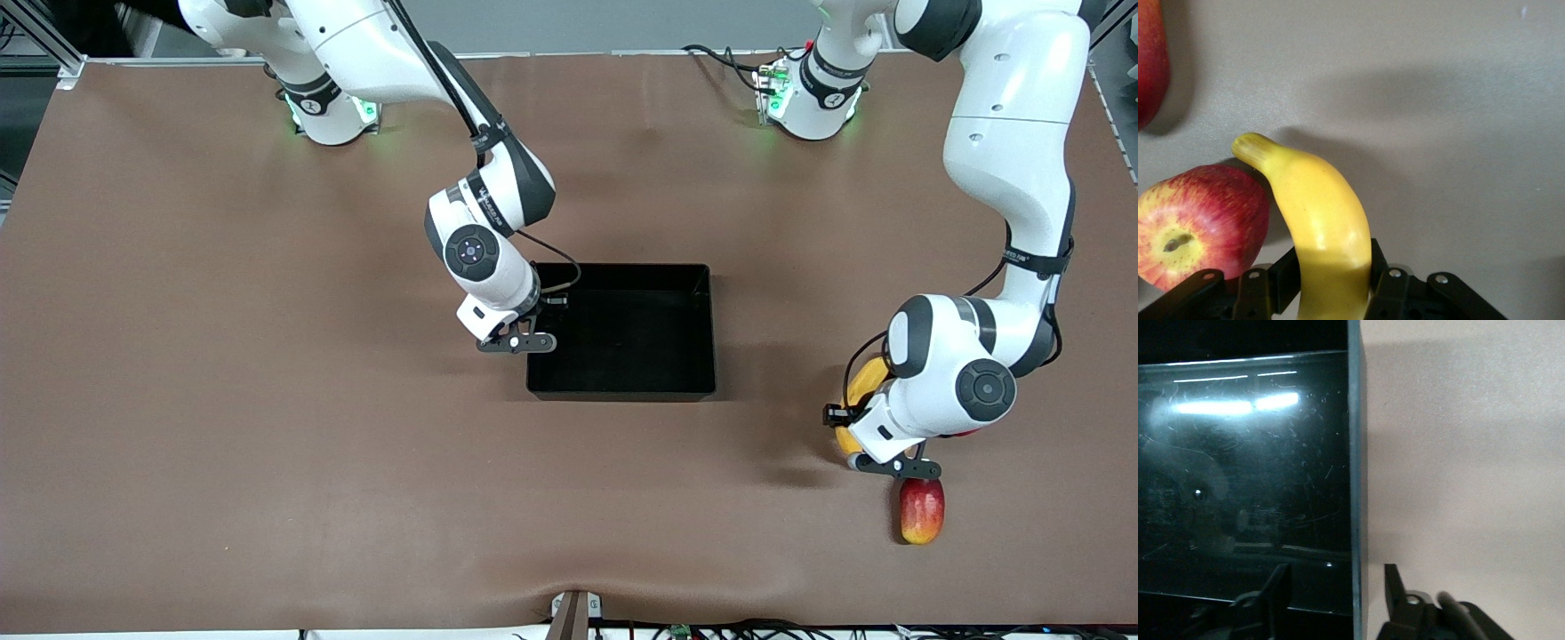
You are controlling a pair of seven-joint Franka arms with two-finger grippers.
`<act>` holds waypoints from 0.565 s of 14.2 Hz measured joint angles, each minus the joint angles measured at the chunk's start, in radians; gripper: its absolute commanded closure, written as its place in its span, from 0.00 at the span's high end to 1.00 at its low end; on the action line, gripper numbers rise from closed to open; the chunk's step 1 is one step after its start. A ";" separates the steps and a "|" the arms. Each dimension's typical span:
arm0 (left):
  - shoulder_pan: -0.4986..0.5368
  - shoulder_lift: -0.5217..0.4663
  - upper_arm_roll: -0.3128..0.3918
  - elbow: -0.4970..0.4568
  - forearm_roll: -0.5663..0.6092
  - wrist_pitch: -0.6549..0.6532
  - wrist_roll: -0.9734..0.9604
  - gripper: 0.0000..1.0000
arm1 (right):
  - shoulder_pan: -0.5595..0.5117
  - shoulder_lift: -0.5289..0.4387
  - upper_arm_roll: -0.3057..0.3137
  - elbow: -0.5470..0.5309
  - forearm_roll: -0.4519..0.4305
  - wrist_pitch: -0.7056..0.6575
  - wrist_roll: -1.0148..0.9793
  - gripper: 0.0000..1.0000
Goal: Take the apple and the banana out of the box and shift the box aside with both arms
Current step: 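Drag the black tray away with the right gripper while the left gripper lowers the banana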
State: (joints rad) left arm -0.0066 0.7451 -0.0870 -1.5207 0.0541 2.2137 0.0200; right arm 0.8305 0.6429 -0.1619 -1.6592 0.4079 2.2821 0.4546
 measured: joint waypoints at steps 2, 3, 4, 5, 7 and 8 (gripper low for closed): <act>0.000 0.009 0.000 0.000 0.030 0.007 -0.004 0.00 | 0.007 0.000 0.000 0.002 0.000 0.000 0.033 0.00; 0.000 0.014 0.000 -0.001 0.035 0.017 -0.004 0.00 | 0.008 0.000 0.000 0.002 0.000 0.000 0.045 0.00; 0.000 0.019 0.000 -0.005 0.037 0.031 -0.004 0.00 | 0.008 0.000 -0.001 0.002 0.000 0.000 0.048 0.00; 0.000 0.022 -0.001 -0.010 0.038 0.050 -0.004 0.00 | 0.008 0.000 -0.002 0.003 0.000 0.000 0.049 0.00; -0.002 0.022 -0.001 -0.015 0.038 0.067 -0.007 0.00 | 0.007 0.000 -0.006 0.003 0.000 -0.002 0.049 0.00; -0.002 0.022 -0.002 -0.016 0.038 0.070 -0.009 0.00 | 0.003 0.000 -0.010 0.006 0.000 -0.011 0.049 0.00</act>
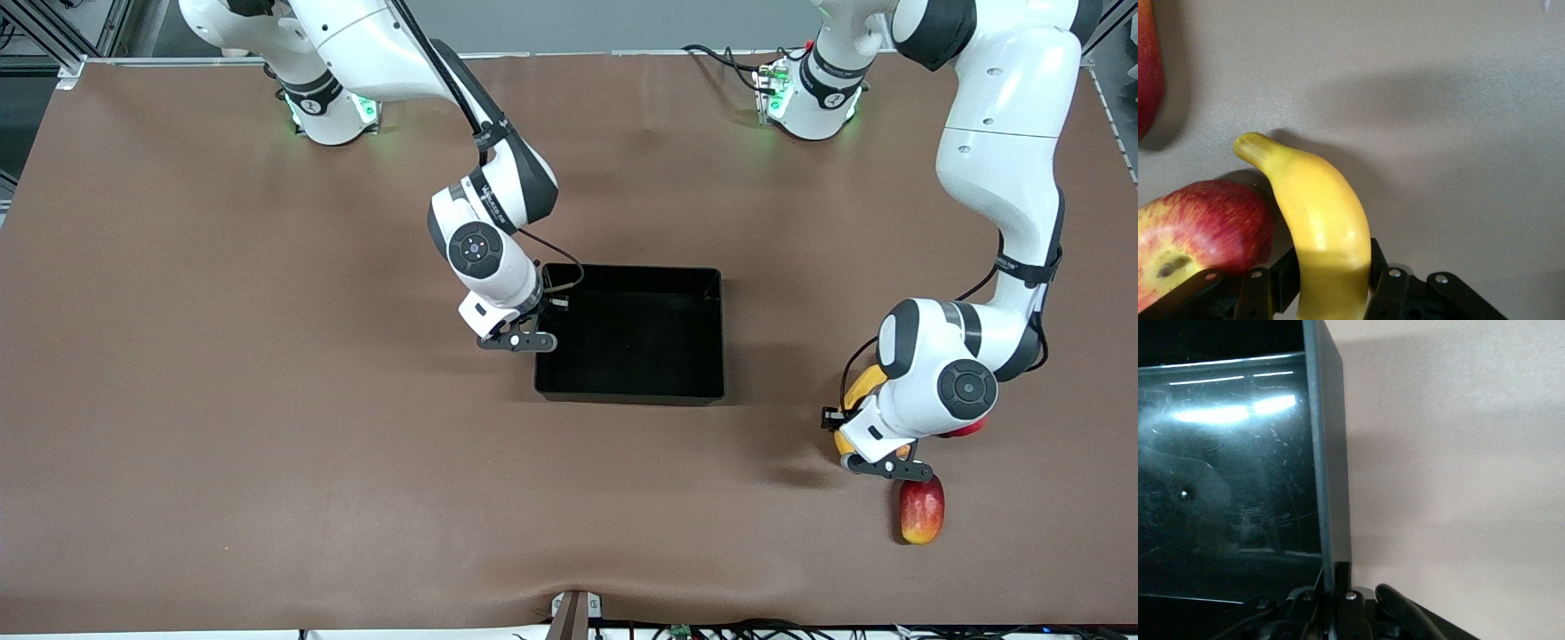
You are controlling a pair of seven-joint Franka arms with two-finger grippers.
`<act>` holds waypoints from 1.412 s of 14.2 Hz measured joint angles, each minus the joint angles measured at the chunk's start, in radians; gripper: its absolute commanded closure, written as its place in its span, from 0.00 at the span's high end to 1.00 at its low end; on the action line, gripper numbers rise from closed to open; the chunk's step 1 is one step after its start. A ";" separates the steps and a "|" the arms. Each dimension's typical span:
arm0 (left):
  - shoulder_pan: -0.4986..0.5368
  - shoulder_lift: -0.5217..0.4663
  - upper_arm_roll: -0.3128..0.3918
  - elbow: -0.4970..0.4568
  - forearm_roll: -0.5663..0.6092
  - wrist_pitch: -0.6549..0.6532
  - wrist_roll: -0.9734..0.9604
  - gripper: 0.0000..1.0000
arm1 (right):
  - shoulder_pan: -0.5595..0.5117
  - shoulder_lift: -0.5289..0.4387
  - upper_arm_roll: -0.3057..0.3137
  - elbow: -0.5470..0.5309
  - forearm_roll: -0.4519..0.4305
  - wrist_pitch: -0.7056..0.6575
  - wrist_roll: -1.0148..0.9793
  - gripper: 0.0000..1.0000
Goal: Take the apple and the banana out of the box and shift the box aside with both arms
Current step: 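Drag the black tray away with the right gripper while the left gripper lowers the banana, then set the tray down with the right gripper and release it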
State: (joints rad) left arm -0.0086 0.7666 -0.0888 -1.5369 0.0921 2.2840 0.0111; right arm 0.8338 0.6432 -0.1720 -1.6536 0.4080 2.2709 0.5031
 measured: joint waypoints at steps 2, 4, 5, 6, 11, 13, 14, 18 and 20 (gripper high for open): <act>-0.002 0.000 -0.001 -0.002 0.001 0.004 -0.003 0.00 | -0.023 -0.007 -0.011 0.029 0.000 -0.071 0.000 0.00; -0.005 0.000 -0.001 -0.003 0.001 0.010 -0.004 0.00 | -0.063 -0.035 -0.019 0.068 0.000 -0.182 0.000 0.00; -0.006 0.000 -0.001 -0.005 0.001 0.017 -0.004 0.00 | -0.089 -0.058 -0.021 0.078 0.000 -0.231 -0.003 0.00; -0.007 0.000 -0.001 -0.008 0.001 0.030 -0.004 0.00 | -0.116 -0.084 -0.022 0.081 0.000 -0.270 -0.012 0.00; -0.008 0.002 -0.001 -0.011 0.001 0.059 -0.005 0.00 | -0.254 -0.220 -0.052 0.070 -0.038 -0.430 -0.083 0.00; -0.007 0.002 0.000 -0.011 0.001 0.065 -0.005 0.00 | -0.302 -0.271 -0.082 0.035 -0.082 -0.444 -0.151 0.00; -0.007 0.002 0.000 -0.011 0.001 0.066 -0.005 0.00 | -0.332 -0.289 -0.100 0.016 -0.093 -0.447 -0.203 0.00; -0.008 0.002 -0.004 -0.011 0.001 0.066 -0.005 0.00 | -0.558 -0.319 -0.127 -0.065 -0.104 -0.449 -0.499 0.00; -0.016 0.002 -0.008 -0.010 0.001 0.066 -0.006 0.00 | -0.640 -0.326 -0.133 -0.098 -0.149 -0.446 -0.590 0.00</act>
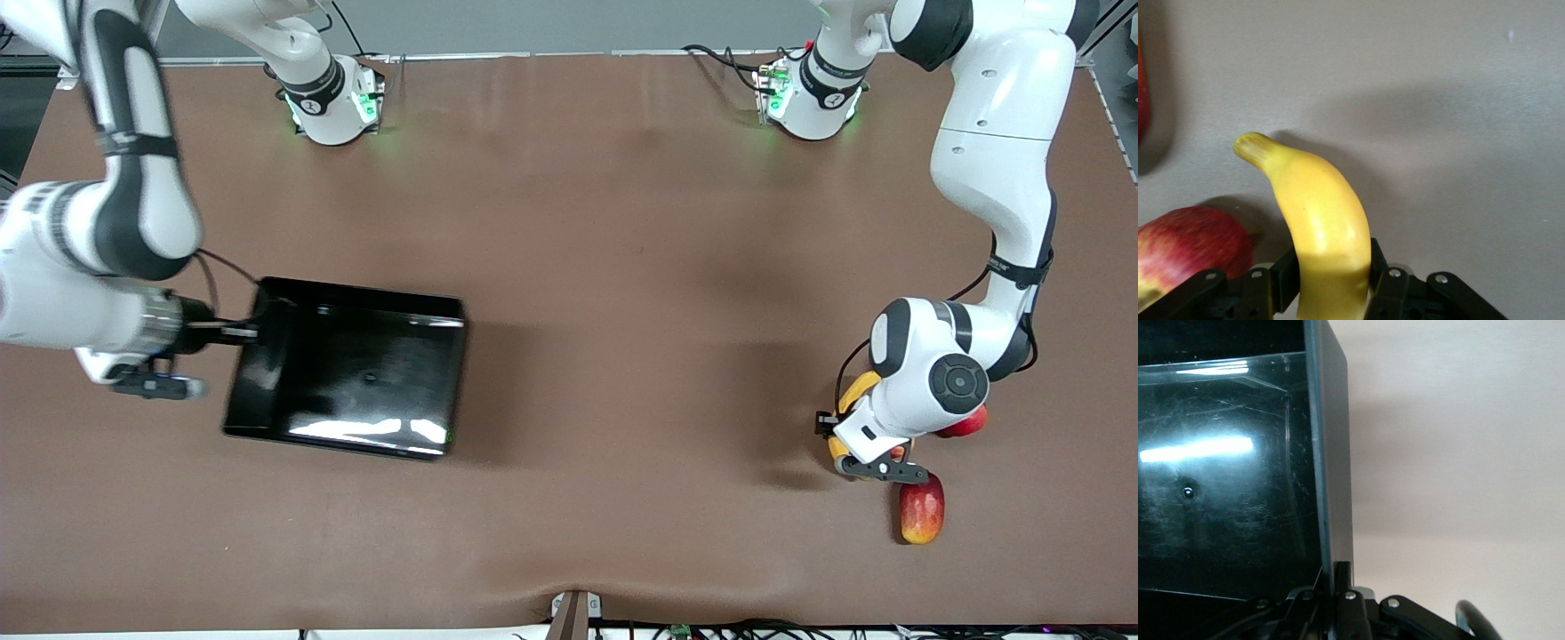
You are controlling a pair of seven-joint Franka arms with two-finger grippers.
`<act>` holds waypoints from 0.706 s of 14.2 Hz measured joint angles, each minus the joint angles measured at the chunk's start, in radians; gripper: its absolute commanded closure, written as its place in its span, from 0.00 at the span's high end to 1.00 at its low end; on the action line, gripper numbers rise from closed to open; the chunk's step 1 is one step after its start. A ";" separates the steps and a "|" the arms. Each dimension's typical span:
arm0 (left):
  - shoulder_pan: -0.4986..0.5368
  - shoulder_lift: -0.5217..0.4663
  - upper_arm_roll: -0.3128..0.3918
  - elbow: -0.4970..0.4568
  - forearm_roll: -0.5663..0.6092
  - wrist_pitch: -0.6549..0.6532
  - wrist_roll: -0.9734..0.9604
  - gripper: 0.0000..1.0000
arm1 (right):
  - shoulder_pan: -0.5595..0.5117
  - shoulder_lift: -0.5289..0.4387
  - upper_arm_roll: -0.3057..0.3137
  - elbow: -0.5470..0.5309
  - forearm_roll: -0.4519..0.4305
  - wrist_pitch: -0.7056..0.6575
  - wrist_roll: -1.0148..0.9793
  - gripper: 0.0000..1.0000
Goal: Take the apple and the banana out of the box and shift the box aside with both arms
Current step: 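Set the tray down with the right gripper and release it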
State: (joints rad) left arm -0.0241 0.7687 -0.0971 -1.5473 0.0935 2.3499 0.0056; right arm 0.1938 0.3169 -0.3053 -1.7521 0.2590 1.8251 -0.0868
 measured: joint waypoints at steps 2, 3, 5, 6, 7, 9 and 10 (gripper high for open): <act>-0.016 0.000 0.000 0.001 0.000 0.000 -0.005 0.00 | -0.072 -0.001 -0.004 -0.016 -0.027 0.014 -0.095 0.00; -0.022 -0.001 0.000 0.001 0.000 0.000 -0.008 0.00 | -0.118 -0.001 -0.004 -0.023 -0.028 0.025 -0.161 0.00; -0.026 0.000 0.001 0.000 0.002 0.000 -0.008 0.00 | -0.207 -0.001 -0.006 -0.048 -0.029 0.052 -0.270 0.00; -0.026 0.001 0.002 -0.001 0.008 0.000 -0.009 0.00 | -0.243 -0.001 -0.006 -0.072 -0.029 0.079 -0.316 0.00; -0.026 0.002 0.003 -0.002 0.013 0.002 -0.010 0.00 | -0.272 -0.001 -0.006 -0.104 -0.029 0.117 -0.361 0.00; -0.026 0.011 0.004 -0.003 0.018 0.023 -0.027 0.00 | -0.314 0.001 -0.006 -0.190 -0.029 0.226 -0.427 0.00; -0.026 0.018 0.004 -0.004 0.020 0.034 -0.037 0.00 | -0.327 0.003 -0.005 -0.240 -0.029 0.293 -0.453 0.00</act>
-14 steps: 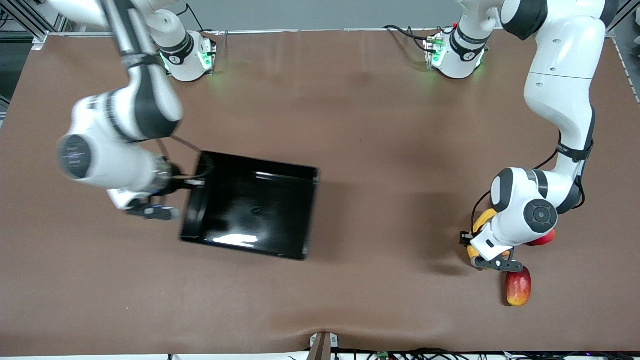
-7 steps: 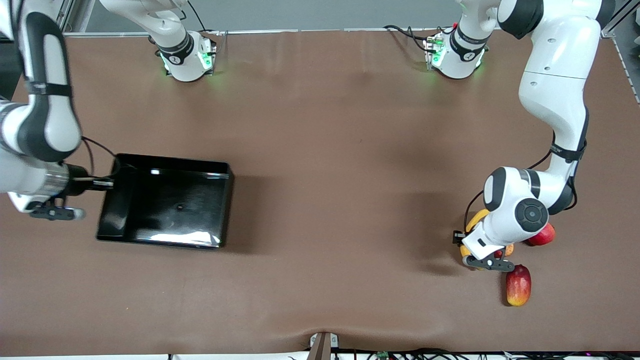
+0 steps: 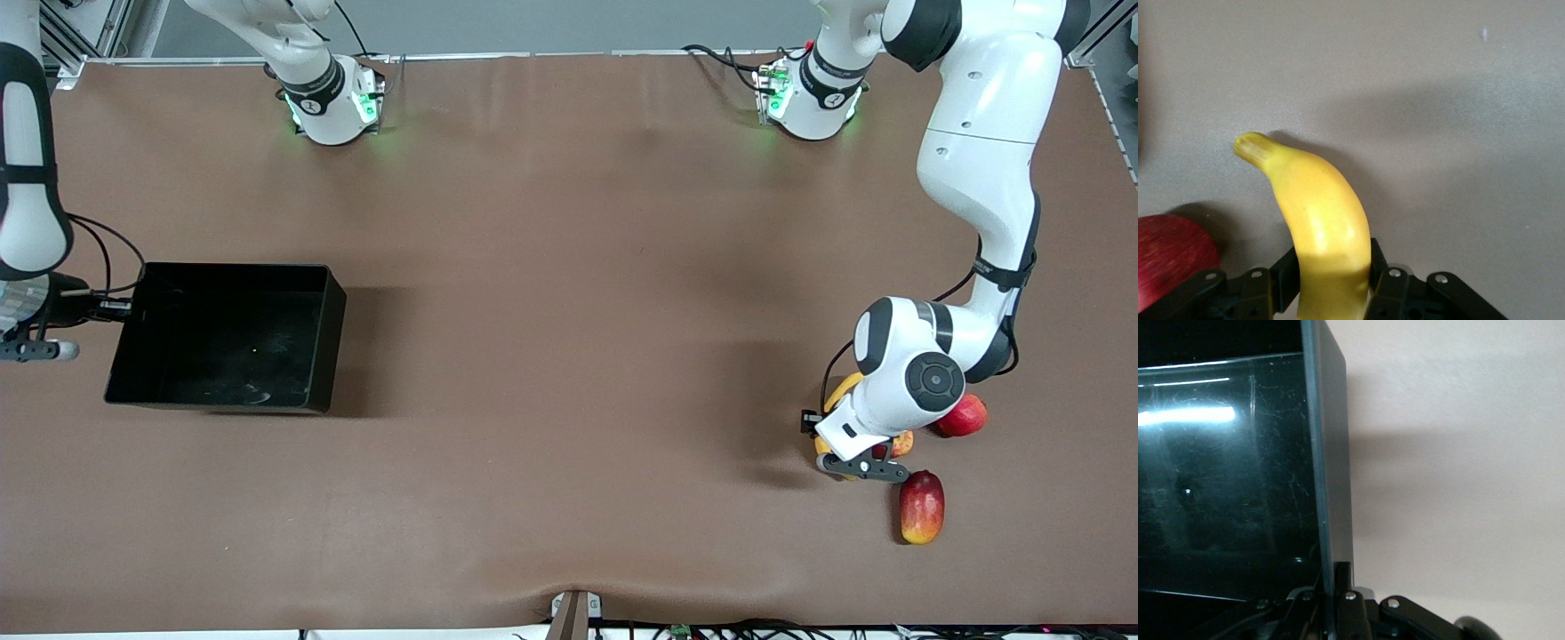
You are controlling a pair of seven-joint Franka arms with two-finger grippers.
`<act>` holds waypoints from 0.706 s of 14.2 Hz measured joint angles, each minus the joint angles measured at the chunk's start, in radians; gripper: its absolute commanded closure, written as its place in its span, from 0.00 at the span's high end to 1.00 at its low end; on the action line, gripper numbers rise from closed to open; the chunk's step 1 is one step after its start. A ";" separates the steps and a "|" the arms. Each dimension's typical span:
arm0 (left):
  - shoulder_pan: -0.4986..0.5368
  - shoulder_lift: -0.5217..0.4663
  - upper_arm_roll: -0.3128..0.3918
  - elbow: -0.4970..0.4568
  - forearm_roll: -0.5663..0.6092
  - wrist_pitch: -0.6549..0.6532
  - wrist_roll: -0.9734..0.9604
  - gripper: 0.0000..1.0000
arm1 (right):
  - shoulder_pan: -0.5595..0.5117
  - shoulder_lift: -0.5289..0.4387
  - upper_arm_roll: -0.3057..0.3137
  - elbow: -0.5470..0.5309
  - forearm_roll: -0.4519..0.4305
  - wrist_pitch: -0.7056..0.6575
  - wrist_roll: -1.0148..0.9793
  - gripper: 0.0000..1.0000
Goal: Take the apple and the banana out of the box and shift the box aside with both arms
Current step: 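Set the tray down with the right gripper and release it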
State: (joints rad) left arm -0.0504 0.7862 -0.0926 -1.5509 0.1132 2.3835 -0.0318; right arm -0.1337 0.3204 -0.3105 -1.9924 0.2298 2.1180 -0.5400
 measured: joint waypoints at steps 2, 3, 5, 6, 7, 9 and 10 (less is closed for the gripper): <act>-0.001 0.011 0.000 0.000 0.001 0.013 -0.013 0.42 | -0.018 0.010 0.001 -0.066 0.001 0.071 -0.025 0.00; -0.001 0.013 0.000 0.000 0.001 0.014 -0.014 0.81 | -0.023 0.016 0.001 -0.079 0.005 0.077 -0.029 0.00; -0.001 0.013 0.000 0.002 0.002 0.017 -0.014 1.00 | -0.026 0.028 0.003 -0.083 0.020 0.080 -0.030 0.00; -0.001 0.012 0.000 0.005 0.002 0.019 -0.014 1.00 | -0.026 0.033 0.004 -0.084 0.028 0.080 -0.030 0.18; -0.001 0.006 0.000 0.009 0.002 0.019 -0.014 1.00 | -0.026 0.039 0.005 -0.084 0.035 0.080 -0.030 0.42; -0.002 -0.025 -0.001 0.017 0.002 0.009 -0.014 1.00 | -0.026 0.049 0.008 -0.084 0.045 0.078 -0.034 1.00; -0.002 -0.050 -0.002 0.019 0.002 -0.010 -0.014 1.00 | -0.026 0.050 0.009 -0.081 0.046 0.073 -0.039 1.00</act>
State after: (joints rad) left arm -0.0524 0.7365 -0.0947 -1.5314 0.1152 2.3739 -0.0460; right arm -0.1599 0.3699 -0.3011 -2.0732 0.2759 2.1911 -0.5786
